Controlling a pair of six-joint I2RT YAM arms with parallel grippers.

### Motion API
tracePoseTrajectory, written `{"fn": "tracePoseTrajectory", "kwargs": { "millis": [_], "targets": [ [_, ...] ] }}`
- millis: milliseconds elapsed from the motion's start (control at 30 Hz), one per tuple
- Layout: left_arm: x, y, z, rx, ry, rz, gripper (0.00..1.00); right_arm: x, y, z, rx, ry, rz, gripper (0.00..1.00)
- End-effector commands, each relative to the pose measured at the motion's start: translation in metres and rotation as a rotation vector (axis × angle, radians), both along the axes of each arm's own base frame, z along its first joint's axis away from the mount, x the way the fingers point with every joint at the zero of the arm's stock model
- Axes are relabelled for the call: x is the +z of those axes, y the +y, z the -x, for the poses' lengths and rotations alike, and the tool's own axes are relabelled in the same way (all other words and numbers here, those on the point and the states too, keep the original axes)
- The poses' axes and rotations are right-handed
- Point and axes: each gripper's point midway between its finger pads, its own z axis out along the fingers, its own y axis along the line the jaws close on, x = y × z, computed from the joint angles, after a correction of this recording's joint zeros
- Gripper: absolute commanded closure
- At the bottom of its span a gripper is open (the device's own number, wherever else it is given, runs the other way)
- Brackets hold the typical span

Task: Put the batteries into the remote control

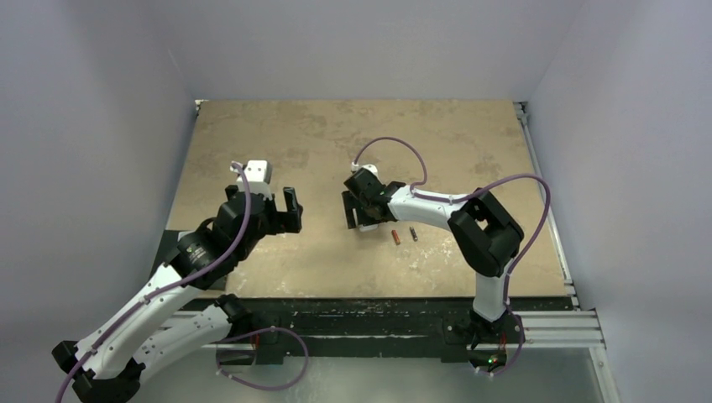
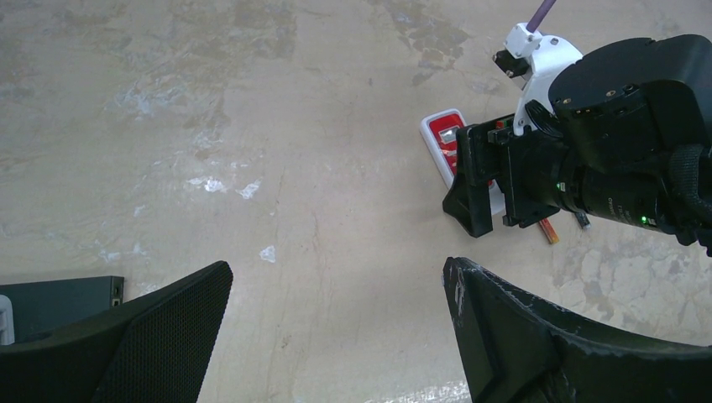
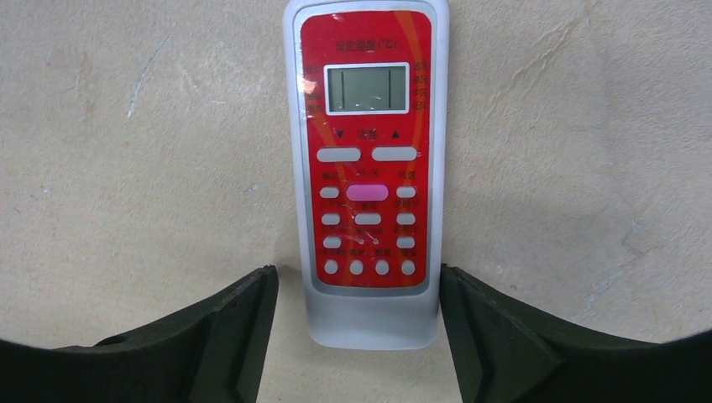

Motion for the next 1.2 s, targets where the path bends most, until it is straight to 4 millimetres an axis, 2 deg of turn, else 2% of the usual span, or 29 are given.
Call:
{"fn": "tracePoseTrajectory", "kwargs": {
  "millis": [0,367,467,600,700,833,1000,1167],
  "targets": [
    [0.005,0.000,-0.001,0.002,-0.019,0.014,0.01,0.010,0.001,-0.011,-0.044,-0.051,0.012,0.24],
    [0.006,0.001,0.000,0.003,-0.022,0.017,0.01,0.001,-0.016,-0.013,-0.078,-0.066,0.099,0.38],
    [0.008,0.001,0.000,0.003,-0.029,0.021,0.01,-0.002,-0.017,-0.013,-0.075,-0.059,0.108,0.50],
    [0.007,0.000,0.000,0.000,-0.027,0.020,0.01,0.003,-0.010,-0.011,-0.056,-0.057,0.073,0.69],
    [0.004,-0.001,-0.001,-0.004,-0.019,0.014,0.01,0.011,-0.004,-0.009,-0.040,-0.064,0.040,0.80],
    [0.004,-0.001,-0.001,0.000,-0.016,0.014,0.01,0.020,-0.001,-0.006,-0.020,-0.069,0.016,0.86],
    [0.004,0.000,-0.001,0.005,-0.018,0.015,0.01,0.044,0.004,-0.003,0.007,-0.089,-0.033,1.00],
    [0.002,-0.002,-0.002,0.002,-0.012,0.010,0.01,0.073,0.009,0.003,0.043,-0.108,-0.099,1.00]
  ]
}}
